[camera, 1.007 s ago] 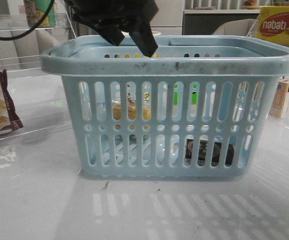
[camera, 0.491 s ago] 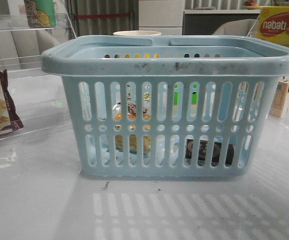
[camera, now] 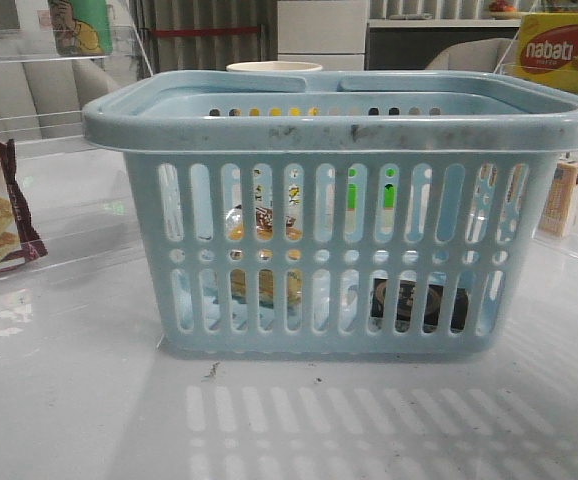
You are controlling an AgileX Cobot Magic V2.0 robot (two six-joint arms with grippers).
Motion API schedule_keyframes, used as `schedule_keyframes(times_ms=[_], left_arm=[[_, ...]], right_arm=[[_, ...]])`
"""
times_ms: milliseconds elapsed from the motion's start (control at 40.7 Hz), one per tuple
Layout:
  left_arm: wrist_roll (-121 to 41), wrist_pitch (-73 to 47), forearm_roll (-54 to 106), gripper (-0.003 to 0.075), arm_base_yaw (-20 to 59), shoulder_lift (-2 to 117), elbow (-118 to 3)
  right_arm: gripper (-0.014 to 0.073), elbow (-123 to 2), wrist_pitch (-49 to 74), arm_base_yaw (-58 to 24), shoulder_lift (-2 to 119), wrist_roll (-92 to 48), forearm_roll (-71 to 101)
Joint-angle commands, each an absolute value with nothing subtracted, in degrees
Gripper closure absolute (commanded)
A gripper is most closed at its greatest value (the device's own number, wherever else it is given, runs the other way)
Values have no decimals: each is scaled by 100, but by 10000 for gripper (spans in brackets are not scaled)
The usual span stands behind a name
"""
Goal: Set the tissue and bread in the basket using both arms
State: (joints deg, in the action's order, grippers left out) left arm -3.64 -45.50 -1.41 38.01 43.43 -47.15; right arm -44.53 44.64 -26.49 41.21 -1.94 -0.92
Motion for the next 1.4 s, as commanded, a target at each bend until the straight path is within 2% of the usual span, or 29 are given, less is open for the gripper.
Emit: schedule_keyframes(times_ms=[0, 172, 295, 368, 491, 614, 712, 762, 1376], left_arm=[[-34, -4267, -360, 162, 3829, 4272, -4799], [-34, -4267, -360, 176, 3829, 4323, -4743], [-34, -4267, -360, 287, 3829, 4345, -4743], [-34, -4267, -360, 375, 3829, 4345, -4743], [-34, -4267, -349, 526, 3829, 4345, -4743], [-72, -4256, -349, 633, 3829, 4345, -4743], [-142, -4256, -349, 629, 3829, 4345, -4743], [-142, -4256, -349, 629, 3829, 4345, -4743], [-142, -4253, -321, 629, 3829, 4277, -4733]], right_arm=[[44, -4598, 4086, -2652, 4091, -257, -147], [44, -4597, 4103, -2652, 4091, -257, -147], [59, -4597, 4138, -2652, 4091, -257, -147], [112, -4597, 4192, -2652, 4091, -257, -147], [276, -4597, 4297, -2652, 4091, -257, -147], [427, -4597, 4337, -2652, 4091, -257, -147], [525, -4597, 4337, -2652, 4091, -257, -147], [545, -4597, 4337, -2652, 4091, -257, -147], [538, -4597, 4338, -2652, 4091, -257, -147]])
